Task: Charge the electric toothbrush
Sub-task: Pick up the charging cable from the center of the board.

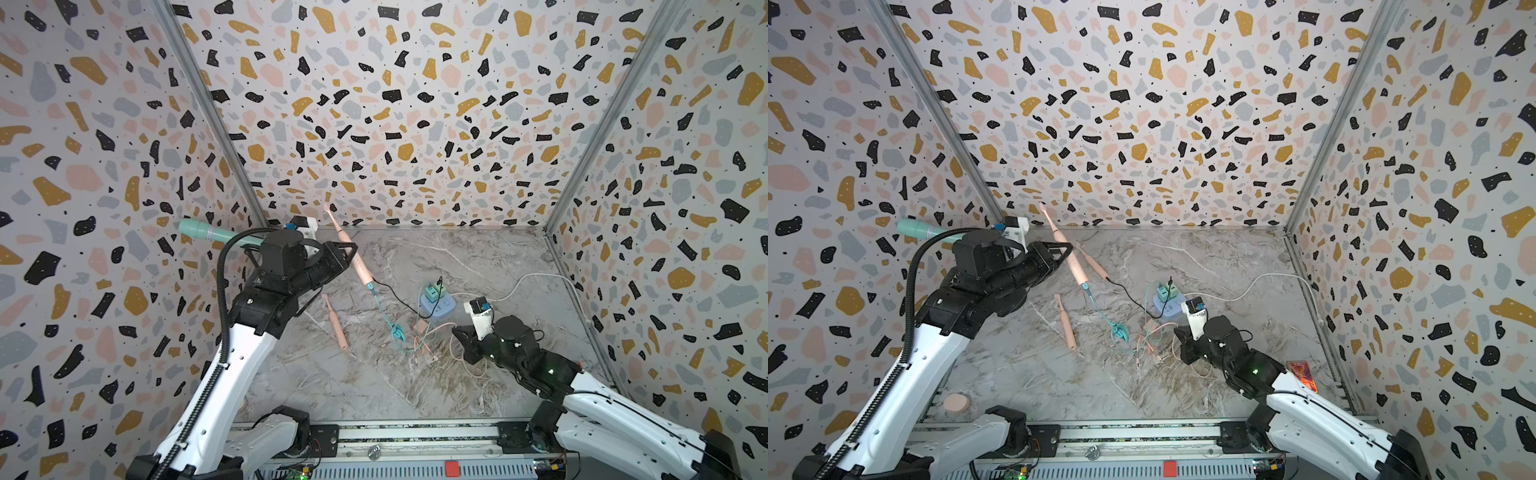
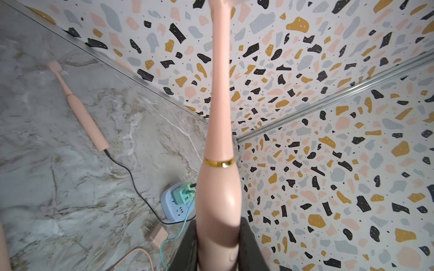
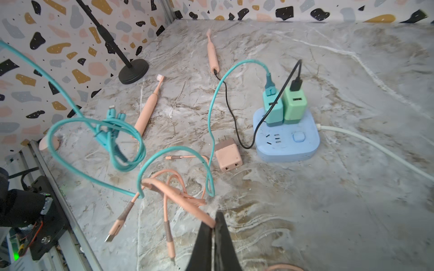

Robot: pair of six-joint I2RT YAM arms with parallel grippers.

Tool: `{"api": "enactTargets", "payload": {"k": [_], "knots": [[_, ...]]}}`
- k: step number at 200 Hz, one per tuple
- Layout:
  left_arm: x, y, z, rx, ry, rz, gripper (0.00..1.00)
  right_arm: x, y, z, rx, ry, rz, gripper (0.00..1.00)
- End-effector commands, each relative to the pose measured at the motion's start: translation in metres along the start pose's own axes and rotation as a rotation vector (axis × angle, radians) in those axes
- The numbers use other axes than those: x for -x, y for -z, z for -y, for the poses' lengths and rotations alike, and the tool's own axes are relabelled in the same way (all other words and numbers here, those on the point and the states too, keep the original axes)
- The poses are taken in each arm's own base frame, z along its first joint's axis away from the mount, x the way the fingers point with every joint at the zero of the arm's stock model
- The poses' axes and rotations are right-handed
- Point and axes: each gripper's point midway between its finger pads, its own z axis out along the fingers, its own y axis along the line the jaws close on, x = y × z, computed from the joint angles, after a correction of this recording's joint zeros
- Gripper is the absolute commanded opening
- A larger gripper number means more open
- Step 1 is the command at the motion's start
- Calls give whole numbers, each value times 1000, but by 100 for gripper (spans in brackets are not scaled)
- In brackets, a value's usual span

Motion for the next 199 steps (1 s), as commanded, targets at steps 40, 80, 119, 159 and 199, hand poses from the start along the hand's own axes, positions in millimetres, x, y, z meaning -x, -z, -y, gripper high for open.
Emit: {"api": "enactTargets", "payload": {"k": [40, 80, 119, 159, 199], "knots": [[21, 2, -12, 14, -18, 39, 0, 57, 56, 11, -112, 21, 88, 0], [54, 5, -20, 87, -46, 112, 0, 84, 87, 6, -103, 42, 172, 0], [76, 3, -26, 113, -33, 154, 0, 89, 119, 53, -383, -114, 214, 0], [62, -8, -47, 94, 7, 125, 0, 98, 123, 58, -356, -327, 361, 0], [78, 2, -45, 148, -44, 178, 0, 126, 169, 77, -466, -462, 532, 0]]}}
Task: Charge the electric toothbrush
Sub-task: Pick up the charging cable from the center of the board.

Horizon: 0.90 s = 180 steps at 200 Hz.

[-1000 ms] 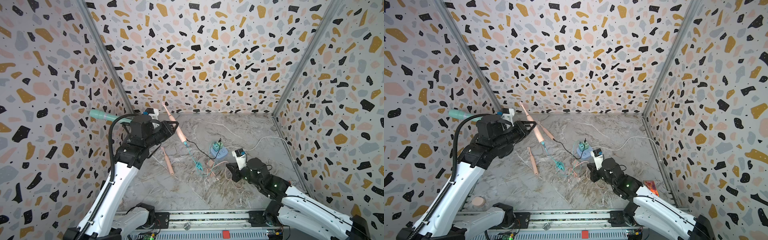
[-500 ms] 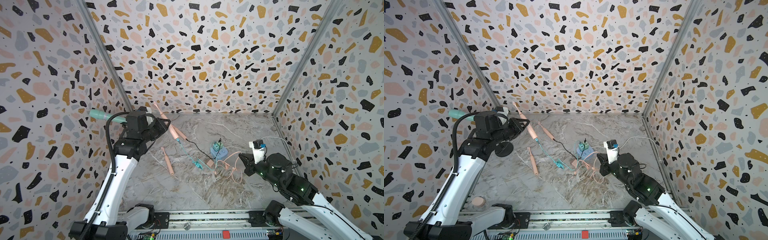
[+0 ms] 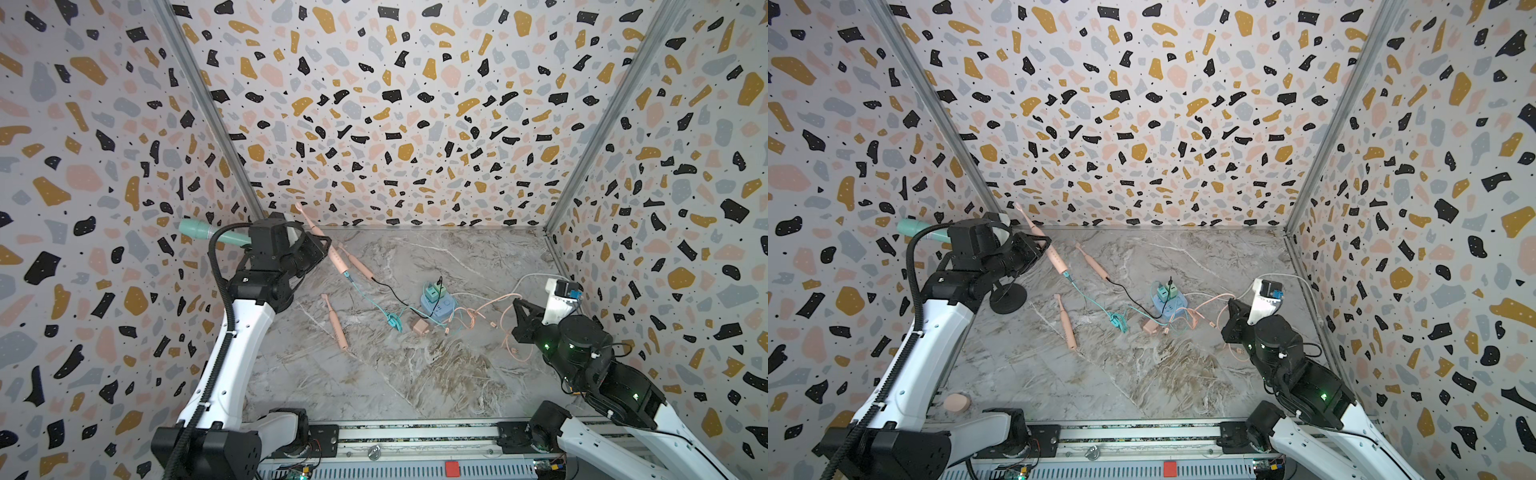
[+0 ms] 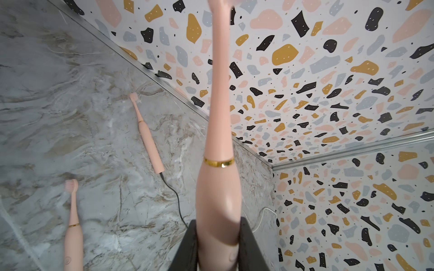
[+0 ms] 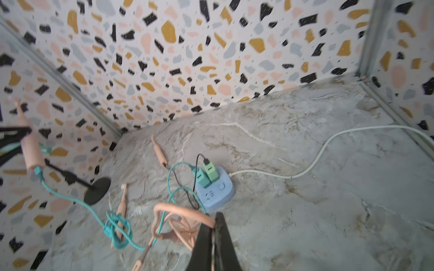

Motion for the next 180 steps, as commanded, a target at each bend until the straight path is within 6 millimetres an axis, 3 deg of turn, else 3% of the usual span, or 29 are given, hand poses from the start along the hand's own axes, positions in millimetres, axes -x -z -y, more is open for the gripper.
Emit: {"api": "enactTargets", "payload": {"k": [1, 16, 40, 58, 74, 89, 101, 112, 125, 140, 148, 158, 169, 180], "knots": [[27, 17, 22, -46, -62, 103, 0, 47, 18, 6, -42, -153, 146, 0], [31, 12, 19, -33, -68, 113, 0, 36, 7, -27, 86, -118, 55, 0], [36, 1, 13, -28, -66, 126, 0, -15, -12, -76, 307, -101, -182, 0], [38, -7, 14, -60, -58, 139, 0, -48, -3, -127, 601, -107, -338, 0], [34, -19, 10, -66, -60, 121, 0, -61, 14, -164, 835, -100, -458, 0], [30, -27, 10, -95, -61, 99, 0, -55, 10, -165, 801, -71, -490, 0], [28, -31, 9, -102, -53, 95, 0, -38, 11, -163, 757, -15, -458, 0], [31, -31, 8, -88, -65, 103, 0, -26, -1, -144, 597, 56, -422, 0], [37, -31, 5, -69, -72, 121, 0, -18, -16, -108, 360, 115, -398, 0], [45, -31, -2, -34, -73, 152, 0, -4, -10, -93, 272, 117, -376, 0], [48, -34, -8, -20, -65, 162, 0, 0, -2, -99, 319, 66, -372, 0], [50, -40, -14, -20, -48, 165, 0, -1, 10, -121, 464, -12, -403, 0], [48, -50, -20, -12, -31, 152, 0, -15, 23, -150, 645, -103, -507, 0], [49, -54, -18, -29, -26, 146, 0, -37, 25, -164, 727, -135, -604, 0]]}}
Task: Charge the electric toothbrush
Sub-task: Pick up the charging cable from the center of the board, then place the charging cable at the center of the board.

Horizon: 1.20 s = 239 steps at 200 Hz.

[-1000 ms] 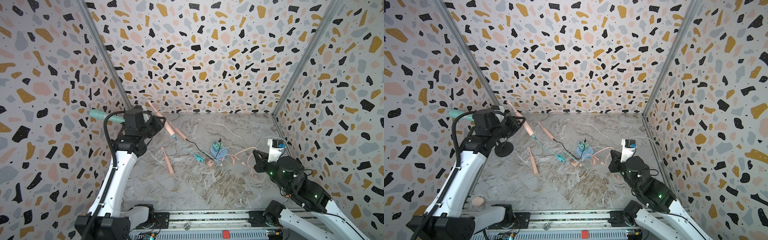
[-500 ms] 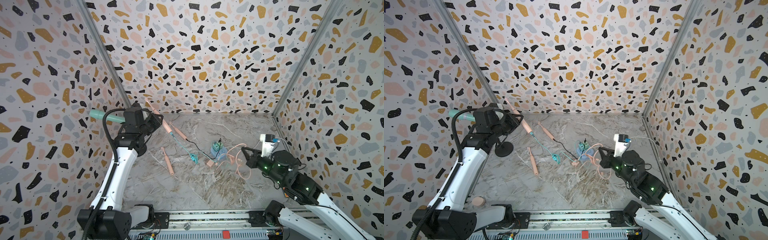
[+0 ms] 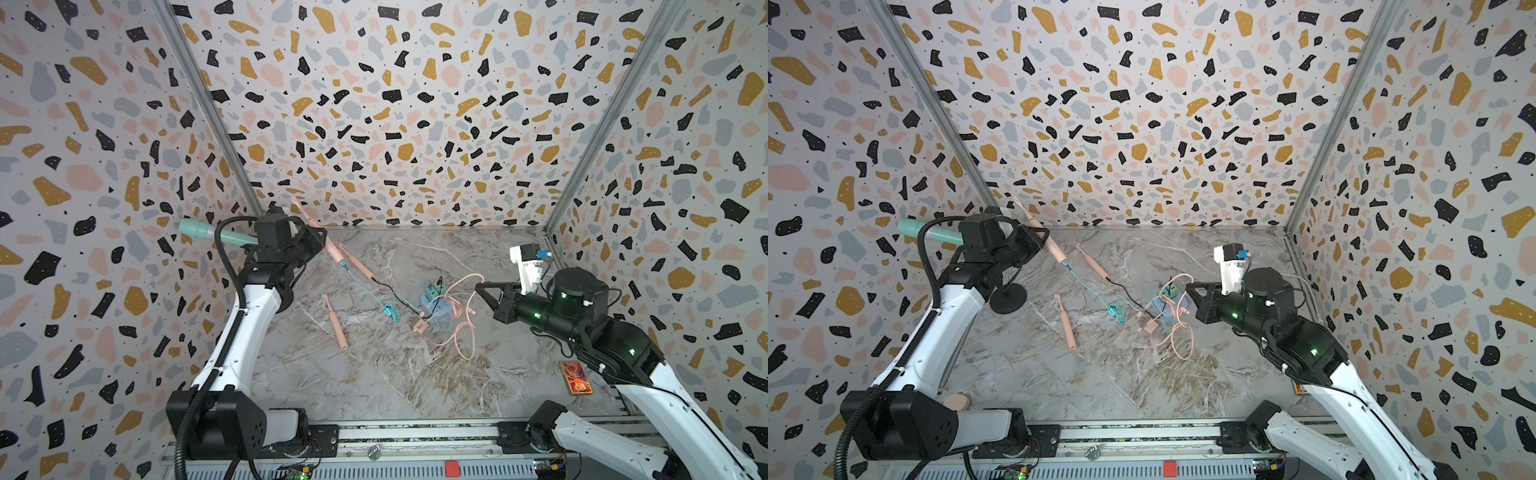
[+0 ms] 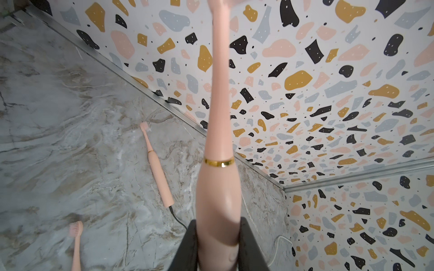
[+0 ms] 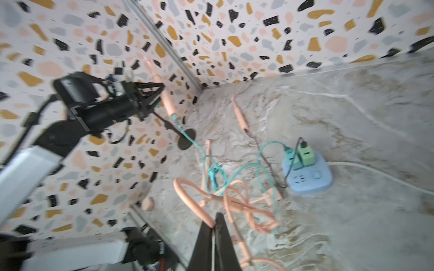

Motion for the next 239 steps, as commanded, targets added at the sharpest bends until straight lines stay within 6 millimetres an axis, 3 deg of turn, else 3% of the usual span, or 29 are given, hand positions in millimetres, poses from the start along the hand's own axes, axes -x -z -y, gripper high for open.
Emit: {"api": "enactTargets", "payload": {"k": [1, 5, 12, 19, 28, 49, 75, 82, 99, 109, 127, 145, 179, 203, 212, 222, 239], "knots": [[17, -10, 7, -45, -4, 55, 0, -42, -17, -30, 218, -111, -204, 0], [17, -10, 7, -44, -3, 58, 0, -46, -20, -25, 182, -80, -219, 0], [21, -10, 6, -38, -4, 70, 0, -36, -16, 6, -23, -18, -190, 0], [24, -10, 5, -25, -14, 78, 0, -16, 2, 38, -255, 42, -119, 0], [26, -10, 4, -8, -29, 80, 0, 6, 27, 59, -418, 102, -30, 0], [25, -13, -2, 5, -26, 75, 0, 3, 27, 43, -332, 94, -57, 0], [29, -16, -21, 13, 22, 82, 0, 15, 51, 60, -452, 148, 15, 0], [30, -17, -23, -9, 51, 81, 0, 5, 43, 70, -476, 163, -22, 0], [38, -16, -23, -42, 99, 86, 0, -47, 12, 107, -570, 150, -249, 0], [42, -16, -23, -48, 115, 92, 0, -71, 5, 125, -620, 150, -339, 0], [48, -15, -17, -87, 160, 100, 0, -98, -3, 139, -620, 162, -383, 0], [50, -17, -14, -109, 194, 104, 0, -134, -14, 142, -571, 157, -516, 0], [59, -20, -8, -149, 286, 121, 0, -162, -26, 123, -523, 197, -554, 0], [73, -19, 4, -222, 369, 130, 0, -188, -17, 141, -631, 277, -670, 0], [81, -15, 11, -243, 376, 146, 0, -192, -14, 140, -643, 288, -694, 0], [85, -12, 13, -217, 345, 154, 0, -190, -17, 122, -555, 294, -681, 0], [69, -18, 5, -165, 296, 117, 0, -170, -18, 94, -409, 286, -576, 0]]}}
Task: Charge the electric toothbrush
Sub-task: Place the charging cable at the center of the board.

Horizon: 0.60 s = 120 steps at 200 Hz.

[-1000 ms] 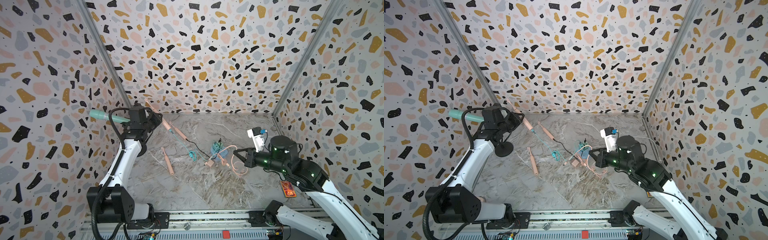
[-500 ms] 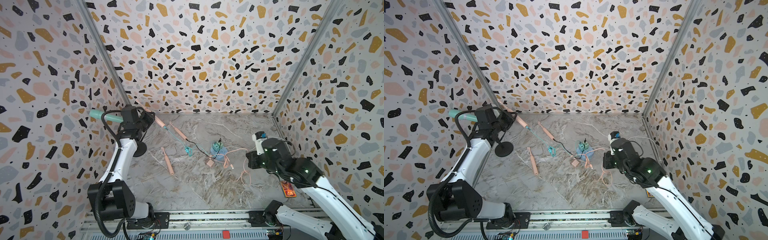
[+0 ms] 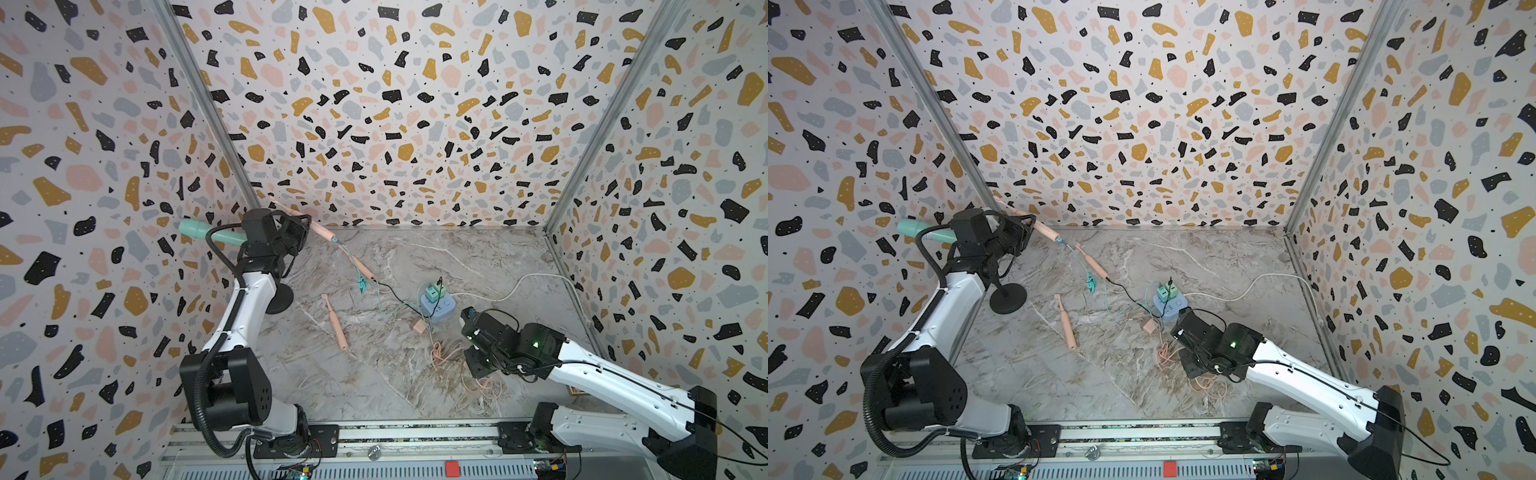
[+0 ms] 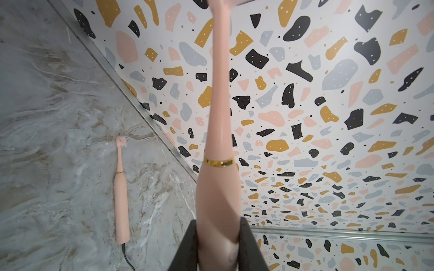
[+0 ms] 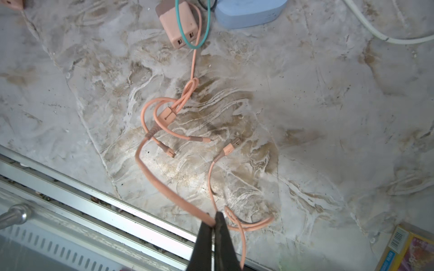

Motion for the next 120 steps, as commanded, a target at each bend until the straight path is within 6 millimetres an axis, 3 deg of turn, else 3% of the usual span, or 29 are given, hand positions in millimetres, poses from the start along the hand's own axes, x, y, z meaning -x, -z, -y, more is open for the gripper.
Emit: {"api": "enactTargets", "payload": {"k": [1, 20, 39, 77, 101, 120], "knots": [[3, 11, 33, -76, -72, 16, 0, 13, 33, -13, 119, 6, 125, 0], [-18, 7, 2, -27, -82, -8, 0, 15, 39, -25, 216, 20, 172, 0], [-42, -1, -27, 42, -118, -46, 0, 8, 20, -35, 245, 14, 114, 0], [-86, -22, -48, 140, -221, -115, 0, 1, -14, -45, 252, -65, 54, 0], [-94, -25, -76, 192, -198, -114, 0, 6, -15, -50, 294, -92, 102, 0], [-95, -27, -109, 302, -208, -106, 0, 9, -15, -49, 289, -98, 115, 4]]}}
